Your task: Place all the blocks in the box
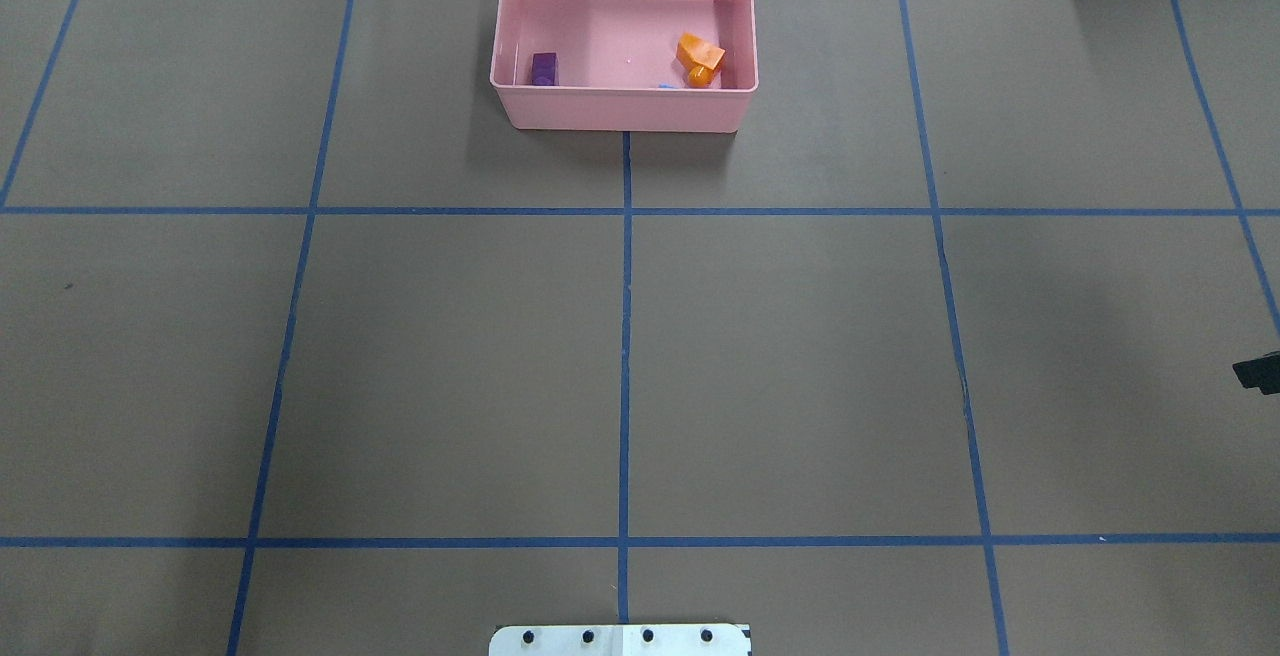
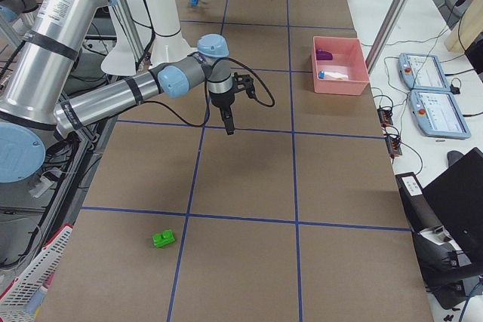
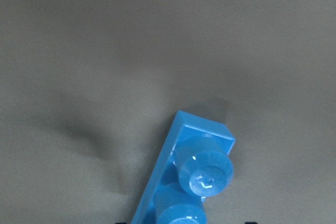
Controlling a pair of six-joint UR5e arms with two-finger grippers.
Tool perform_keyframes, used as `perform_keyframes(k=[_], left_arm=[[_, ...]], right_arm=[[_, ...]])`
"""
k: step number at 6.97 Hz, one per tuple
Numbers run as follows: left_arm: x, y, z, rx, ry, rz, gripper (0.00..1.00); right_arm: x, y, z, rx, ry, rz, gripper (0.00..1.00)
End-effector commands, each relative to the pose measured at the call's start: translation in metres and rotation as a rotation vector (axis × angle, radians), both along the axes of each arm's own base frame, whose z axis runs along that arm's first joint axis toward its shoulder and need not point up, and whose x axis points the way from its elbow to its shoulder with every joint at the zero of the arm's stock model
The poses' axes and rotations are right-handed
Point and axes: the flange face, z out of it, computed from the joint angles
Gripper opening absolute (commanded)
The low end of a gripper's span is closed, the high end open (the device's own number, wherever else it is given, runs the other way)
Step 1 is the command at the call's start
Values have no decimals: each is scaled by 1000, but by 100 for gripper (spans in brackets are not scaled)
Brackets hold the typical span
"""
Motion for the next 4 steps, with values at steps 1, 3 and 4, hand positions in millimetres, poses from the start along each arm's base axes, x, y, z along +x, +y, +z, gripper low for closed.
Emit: perform_keyframes(k=[1, 3, 4], left_arm=[[8, 5, 8, 0, 0, 1, 81], [11, 6, 11, -2, 0, 2, 80], [11, 6, 9, -4, 3, 1, 68]], right_arm=[[-1, 0, 1, -2, 0, -3, 100], [-1, 0, 1, -2, 0, -3, 99], [-1, 0, 0, -1, -1, -3, 99]])
